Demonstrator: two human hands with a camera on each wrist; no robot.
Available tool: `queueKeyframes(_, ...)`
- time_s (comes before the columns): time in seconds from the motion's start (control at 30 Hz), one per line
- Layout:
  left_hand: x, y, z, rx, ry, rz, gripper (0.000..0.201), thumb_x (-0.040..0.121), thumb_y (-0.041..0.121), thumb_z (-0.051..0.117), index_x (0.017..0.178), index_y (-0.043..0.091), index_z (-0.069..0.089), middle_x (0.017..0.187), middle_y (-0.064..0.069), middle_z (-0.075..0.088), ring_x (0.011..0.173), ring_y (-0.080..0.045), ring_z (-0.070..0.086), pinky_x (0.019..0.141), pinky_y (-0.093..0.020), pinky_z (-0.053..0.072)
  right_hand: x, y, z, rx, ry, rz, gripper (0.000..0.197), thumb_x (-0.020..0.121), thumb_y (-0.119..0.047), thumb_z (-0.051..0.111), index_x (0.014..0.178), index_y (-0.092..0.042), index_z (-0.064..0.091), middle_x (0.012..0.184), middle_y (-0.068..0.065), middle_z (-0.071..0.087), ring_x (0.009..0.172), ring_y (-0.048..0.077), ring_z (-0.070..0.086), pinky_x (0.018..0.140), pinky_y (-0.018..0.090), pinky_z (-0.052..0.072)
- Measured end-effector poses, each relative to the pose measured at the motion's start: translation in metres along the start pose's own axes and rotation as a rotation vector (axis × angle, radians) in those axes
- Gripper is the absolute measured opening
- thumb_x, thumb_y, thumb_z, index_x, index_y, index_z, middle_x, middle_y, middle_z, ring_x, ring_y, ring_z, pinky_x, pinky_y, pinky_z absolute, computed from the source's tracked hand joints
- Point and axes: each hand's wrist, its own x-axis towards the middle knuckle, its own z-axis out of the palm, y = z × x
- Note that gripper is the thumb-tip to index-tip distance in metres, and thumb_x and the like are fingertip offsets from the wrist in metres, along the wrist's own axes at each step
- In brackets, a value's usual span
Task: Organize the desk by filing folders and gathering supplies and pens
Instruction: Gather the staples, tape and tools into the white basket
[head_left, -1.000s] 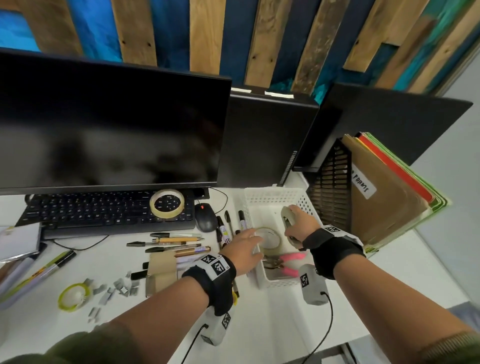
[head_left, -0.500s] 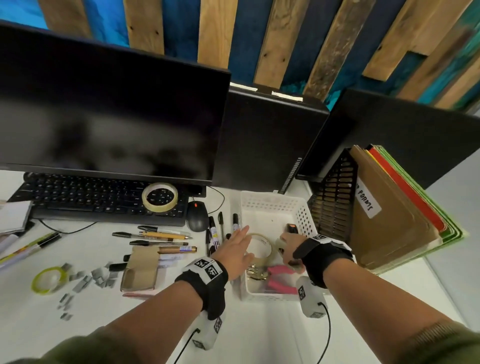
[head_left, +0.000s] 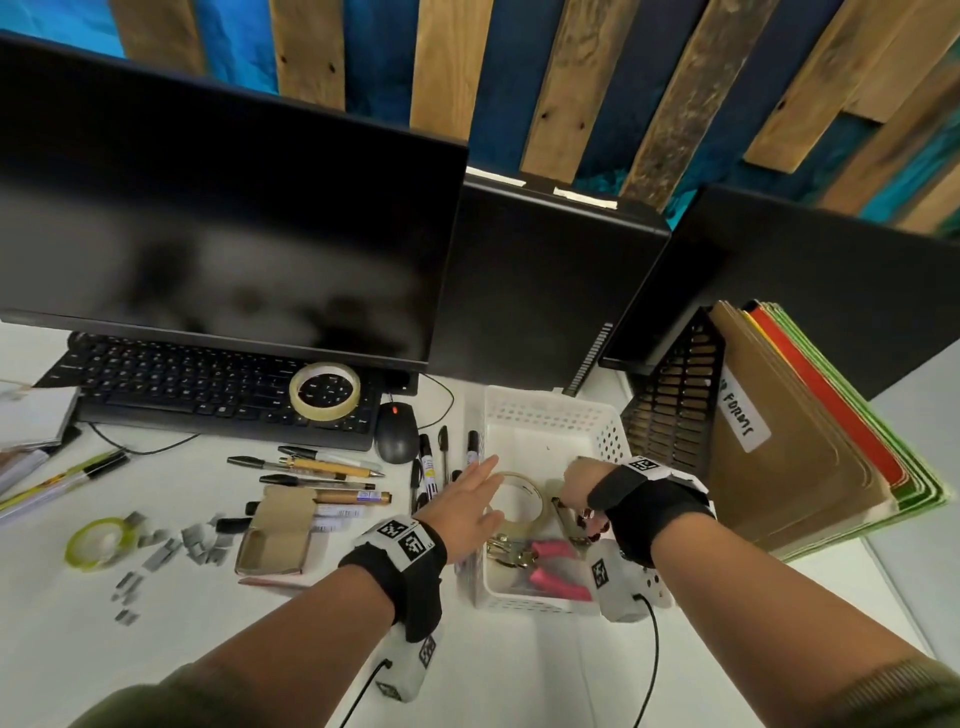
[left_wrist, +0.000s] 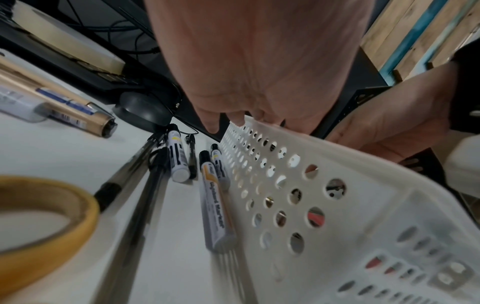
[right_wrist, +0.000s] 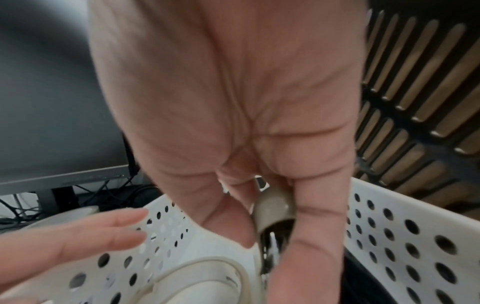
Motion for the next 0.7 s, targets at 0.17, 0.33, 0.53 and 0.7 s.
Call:
queueKeyframes(0.17,0.000,-0.002,0.001,-0.007,0.002,0.001,0.057,0.099,0.029,0.036,0.150,0.018,0.013,0.159,0.003,-0.008,0.146,-0.014,-0.010,0.121,-0.034,0.007,0.013,-0.003,0.001,-0.259,0.104,-0.015,0.006,0.089,-0.010,0.054,0.084,-0.007,0.057,0.118,0.017,0.063,0.109,0.031,0.061,0.086,0.033,0.049)
queueKeyframes(0.33,-0.002,-0.001,0.001,0.003,0.006,0.000,0.057,0.099,0.029,0.035,0.150,0.017,0.013,0.159,0.004,-0.008,0.146,-0.013,-0.010,0.121,-0.034,0.006,0.028,0.004,0.007,-0.204,0.221,-0.047,0.033,0.084,-0.016,0.060,0.116,-0.010,0.056,0.118,0.009,0.060,0.111,0.029,0.057,0.091,0.032,0.045)
queueKeyframes(0.53,-0.005,0.003,0.000,0.047,0.025,0.002,0.055,0.099,0.027,0.034,0.150,0.017,0.013,0.159,0.002,-0.008,0.147,-0.015,-0.009,0.121,-0.033,0.006,0.025,0.005,0.012,-0.266,0.175,-0.061,0.039,0.070,-0.021,0.071,0.104,-0.014,0.054,0.106,0.012,0.063,0.099,0.031,0.063,0.084,0.039,0.054)
queueKeyframes(0.7,-0.005,0.005,0.001,0.065,0.028,-0.007,0.054,0.099,0.026,0.033,0.149,0.015,0.013,0.159,0.000,-0.008,0.147,-0.016,-0.008,0.121,-0.034,0.008,0.035,0.011,0.025,-0.237,0.244,-0.038,0.050,0.076,-0.021,0.065,0.119,-0.008,0.044,0.119,0.013,0.056,0.108,0.034,0.057,0.094,0.045,0.048)
